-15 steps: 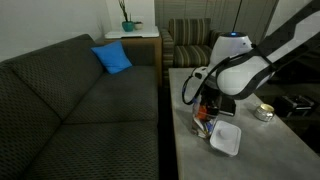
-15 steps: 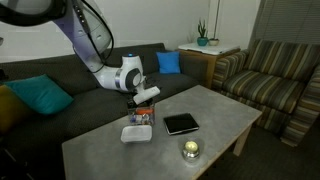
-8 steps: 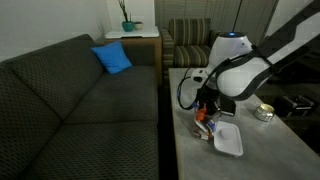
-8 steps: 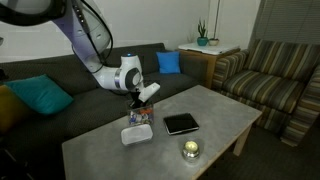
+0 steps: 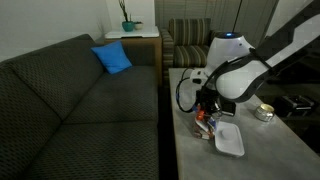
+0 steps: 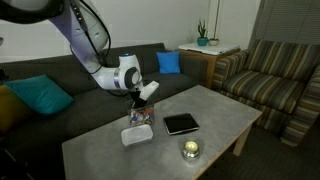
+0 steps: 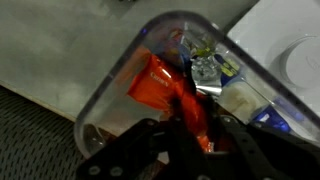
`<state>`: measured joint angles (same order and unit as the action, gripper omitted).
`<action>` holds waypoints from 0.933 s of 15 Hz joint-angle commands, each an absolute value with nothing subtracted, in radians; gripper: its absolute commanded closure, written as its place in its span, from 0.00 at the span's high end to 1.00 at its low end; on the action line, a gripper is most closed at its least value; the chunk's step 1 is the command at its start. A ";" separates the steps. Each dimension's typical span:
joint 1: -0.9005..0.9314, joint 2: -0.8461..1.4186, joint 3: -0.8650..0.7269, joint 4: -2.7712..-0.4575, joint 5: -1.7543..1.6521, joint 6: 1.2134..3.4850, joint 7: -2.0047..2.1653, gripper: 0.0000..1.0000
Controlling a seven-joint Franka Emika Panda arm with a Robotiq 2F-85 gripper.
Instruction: Remove the orange object from the storage container and put it on the table
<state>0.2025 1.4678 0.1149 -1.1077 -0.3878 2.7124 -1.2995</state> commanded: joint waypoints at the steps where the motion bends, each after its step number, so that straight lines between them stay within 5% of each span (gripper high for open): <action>1: 0.238 1.434 0.055 -1.142 -0.396 2.691 -1.223 0.06; 14: 0.326 1.236 -0.042 -1.345 -0.396 2.711 -0.914 0.06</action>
